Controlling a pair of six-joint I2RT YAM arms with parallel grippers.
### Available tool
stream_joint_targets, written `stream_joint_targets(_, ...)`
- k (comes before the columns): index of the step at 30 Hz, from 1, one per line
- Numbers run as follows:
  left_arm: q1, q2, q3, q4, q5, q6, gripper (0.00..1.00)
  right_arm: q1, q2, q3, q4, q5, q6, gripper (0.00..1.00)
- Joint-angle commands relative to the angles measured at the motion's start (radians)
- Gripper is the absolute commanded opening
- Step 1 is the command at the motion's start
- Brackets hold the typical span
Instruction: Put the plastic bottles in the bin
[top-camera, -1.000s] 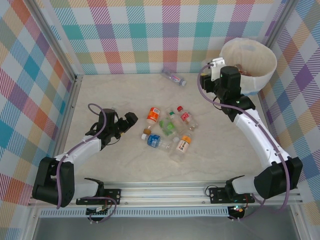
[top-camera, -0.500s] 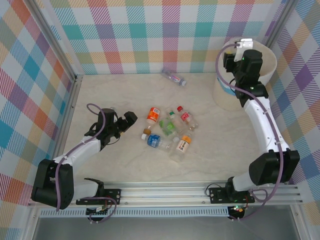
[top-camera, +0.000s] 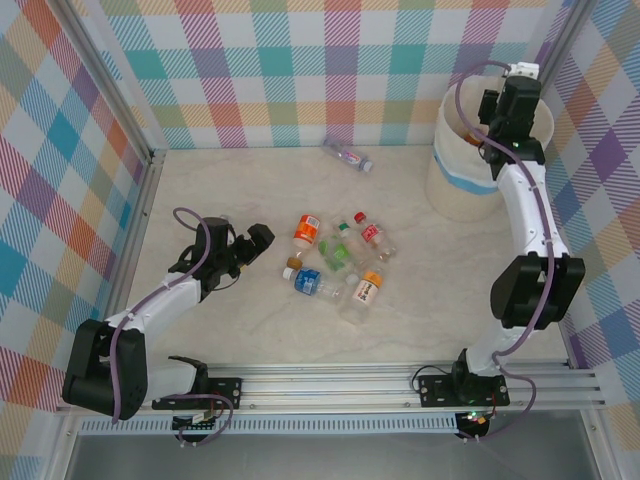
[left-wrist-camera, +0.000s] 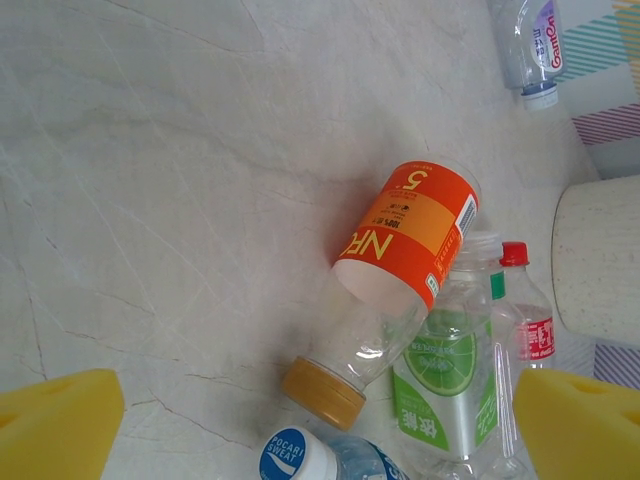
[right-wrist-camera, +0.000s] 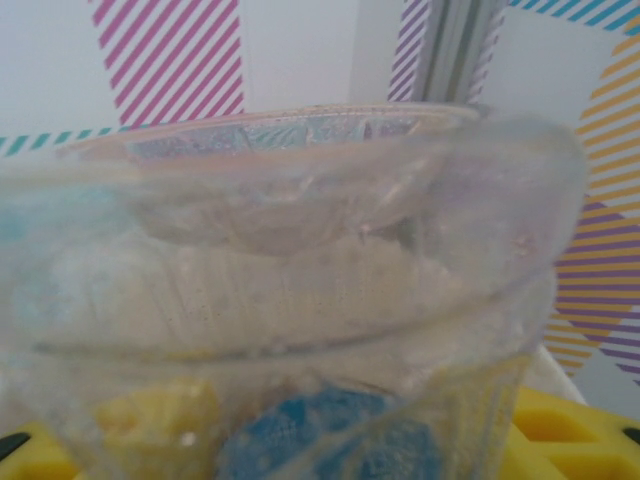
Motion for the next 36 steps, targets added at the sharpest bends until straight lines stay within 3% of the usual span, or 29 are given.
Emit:
stream_joint_targets(1,0.018,-0.011,0.009,-0.005,0.004,0.006,1.0,-0.021,0.041,0.062,-0.017,0.076,-0.023,0.61)
stream_joint_targets(6,0.017,-0.006,0.015,-0.012,0.017,0.009,1.0,-0.041,0.11,0.139,-0.059,0.13,0.001,0.73)
stream_joint_targets(8,0.019,-0.007,0.016,-0.015,0.016,0.013,1.0,-0.048,0.151,0.211,-0.149,0.091,0.022,0.83)
stream_joint_targets(13,0.019,0.003,0.013,-0.007,0.027,0.027,1.0,-0.045,0.226,0.362,-0.36,0.042,0.049,0.92)
stream_joint_targets(16,0.019,0.011,0.014,0.004,0.053,0.035,1.0,-0.046,0.203,0.346,-0.367,-0.007,0.06,0.95)
stream_joint_targets(24,0.019,0.02,-0.001,0.027,0.066,0.034,1.0,-0.008,0.118,0.284,-0.35,-0.279,0.07,0.96)
stream_joint_targets(36,0.019,0.002,-0.015,0.029,0.066,0.038,1.0,0.175,0.138,0.265,-0.268,-0.47,0.014,0.97)
